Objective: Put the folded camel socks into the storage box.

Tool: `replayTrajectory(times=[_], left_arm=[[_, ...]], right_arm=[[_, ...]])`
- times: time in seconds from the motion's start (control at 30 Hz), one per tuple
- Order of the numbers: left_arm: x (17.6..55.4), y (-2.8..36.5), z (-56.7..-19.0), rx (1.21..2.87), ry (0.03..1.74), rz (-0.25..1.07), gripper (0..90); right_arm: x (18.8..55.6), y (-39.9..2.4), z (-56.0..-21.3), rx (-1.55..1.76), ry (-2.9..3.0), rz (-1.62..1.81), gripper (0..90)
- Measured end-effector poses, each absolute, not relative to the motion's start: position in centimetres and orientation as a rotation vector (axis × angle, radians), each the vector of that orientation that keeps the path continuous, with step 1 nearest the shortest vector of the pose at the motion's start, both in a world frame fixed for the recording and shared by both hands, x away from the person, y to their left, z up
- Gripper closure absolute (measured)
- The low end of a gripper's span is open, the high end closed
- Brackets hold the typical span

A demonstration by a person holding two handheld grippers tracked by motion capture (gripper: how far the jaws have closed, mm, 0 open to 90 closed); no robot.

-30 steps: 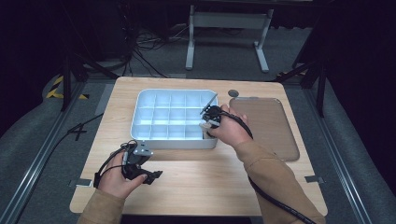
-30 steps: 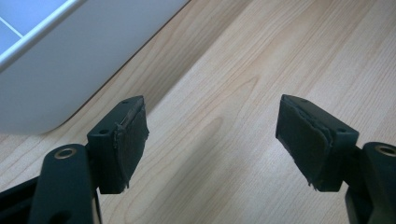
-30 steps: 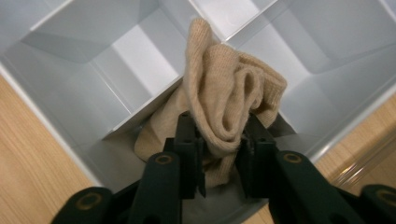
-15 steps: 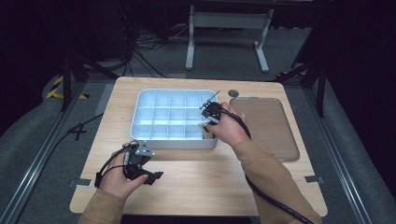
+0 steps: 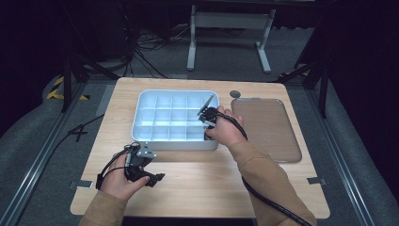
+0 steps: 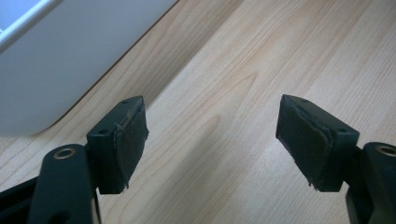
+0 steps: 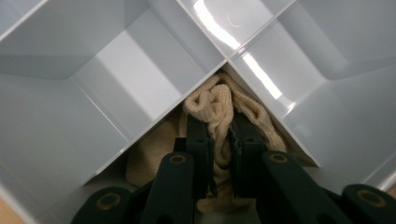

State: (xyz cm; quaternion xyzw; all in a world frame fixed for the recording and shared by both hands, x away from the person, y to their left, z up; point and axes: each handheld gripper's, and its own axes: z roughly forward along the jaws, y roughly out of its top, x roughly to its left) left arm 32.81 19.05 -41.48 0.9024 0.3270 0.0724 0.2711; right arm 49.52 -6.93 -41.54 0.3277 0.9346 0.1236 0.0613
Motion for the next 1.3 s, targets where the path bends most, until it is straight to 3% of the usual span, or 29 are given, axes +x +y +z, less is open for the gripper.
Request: replayTrajectory(times=[0.23,0.57,0.93,1.3], left_arm=[[32.8,19.1,-41.4,2.434,0.881,0.2,25.1],[33.1,19.0,-41.0,2.443,0.865,0.177,24.9],[32.9,19.3,-40.6,2.414,0.869,0.201,24.9],[32.7,19.5,-40.6,2.414,0.863,0.205,24.9]], right_arm=[[49.7,-7.3,-41.7,1.01,2.832,0.399,78.7],[49.0,-8.7,-40.8,1.034,2.827,0.559,66.3],[47.0,-11.1,-37.7,0.927,2.736,0.841,51.6],[45.0,-13.6,-35.9,0.815,2.623,1.059,44.2]])
